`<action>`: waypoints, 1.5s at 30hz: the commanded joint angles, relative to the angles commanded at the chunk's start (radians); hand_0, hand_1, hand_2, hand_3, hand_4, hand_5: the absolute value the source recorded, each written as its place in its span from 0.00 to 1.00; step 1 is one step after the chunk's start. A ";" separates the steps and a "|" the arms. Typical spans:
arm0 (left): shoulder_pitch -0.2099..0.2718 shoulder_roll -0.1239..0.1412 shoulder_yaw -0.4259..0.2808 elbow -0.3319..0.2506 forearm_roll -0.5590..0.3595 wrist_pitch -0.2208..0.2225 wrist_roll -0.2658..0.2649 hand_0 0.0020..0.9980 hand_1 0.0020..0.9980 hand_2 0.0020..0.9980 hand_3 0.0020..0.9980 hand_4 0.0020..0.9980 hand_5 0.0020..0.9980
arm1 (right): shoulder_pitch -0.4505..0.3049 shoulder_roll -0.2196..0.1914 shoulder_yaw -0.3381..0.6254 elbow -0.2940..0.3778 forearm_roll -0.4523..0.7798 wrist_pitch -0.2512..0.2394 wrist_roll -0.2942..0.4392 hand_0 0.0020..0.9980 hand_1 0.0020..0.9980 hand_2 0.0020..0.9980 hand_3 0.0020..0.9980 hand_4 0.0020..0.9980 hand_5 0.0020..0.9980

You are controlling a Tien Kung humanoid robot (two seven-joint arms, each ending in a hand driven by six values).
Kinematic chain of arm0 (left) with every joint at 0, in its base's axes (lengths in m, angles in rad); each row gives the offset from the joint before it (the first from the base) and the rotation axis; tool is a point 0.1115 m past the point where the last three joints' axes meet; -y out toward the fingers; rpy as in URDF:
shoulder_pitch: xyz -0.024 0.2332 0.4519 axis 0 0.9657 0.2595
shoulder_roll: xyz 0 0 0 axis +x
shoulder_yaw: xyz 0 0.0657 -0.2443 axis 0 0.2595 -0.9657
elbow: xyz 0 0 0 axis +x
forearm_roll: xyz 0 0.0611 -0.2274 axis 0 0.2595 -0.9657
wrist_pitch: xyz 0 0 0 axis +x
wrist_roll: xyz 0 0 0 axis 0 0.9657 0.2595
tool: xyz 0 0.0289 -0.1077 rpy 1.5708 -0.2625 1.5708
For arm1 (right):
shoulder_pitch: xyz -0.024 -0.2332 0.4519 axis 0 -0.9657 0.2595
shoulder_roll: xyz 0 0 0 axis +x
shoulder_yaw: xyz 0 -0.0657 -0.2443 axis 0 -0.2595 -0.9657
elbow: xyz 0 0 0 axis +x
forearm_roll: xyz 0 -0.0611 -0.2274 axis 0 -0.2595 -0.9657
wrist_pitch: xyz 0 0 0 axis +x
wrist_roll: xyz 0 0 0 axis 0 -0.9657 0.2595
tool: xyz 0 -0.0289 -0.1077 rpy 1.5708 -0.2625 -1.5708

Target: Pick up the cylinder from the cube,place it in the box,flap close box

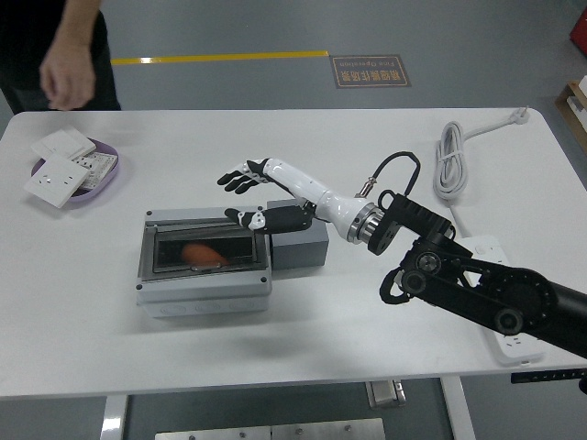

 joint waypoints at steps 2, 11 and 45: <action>0.001 -0.001 0.001 0.000 -0.001 0.000 0.001 0.92 0.85 0.86 0.95 0.00 0.00 | -0.036 -0.006 0.060 0.007 -0.032 -0.015 0.015 0.80 0.70 0.73 0.72 0.58 0.34; 0.002 -0.005 0.007 0.000 -0.011 0.002 0.004 0.92 0.85 0.86 0.95 0.00 0.00 | -0.221 0.029 0.327 -0.011 -0.116 -0.032 0.071 0.78 0.68 0.72 0.69 0.63 0.33; 0.014 -0.013 -0.014 0.000 0.010 0.004 0.013 0.92 0.85 0.86 0.95 0.00 0.00 | -0.511 0.078 0.751 -0.078 0.004 0.071 0.223 0.82 0.73 0.73 0.71 0.81 0.38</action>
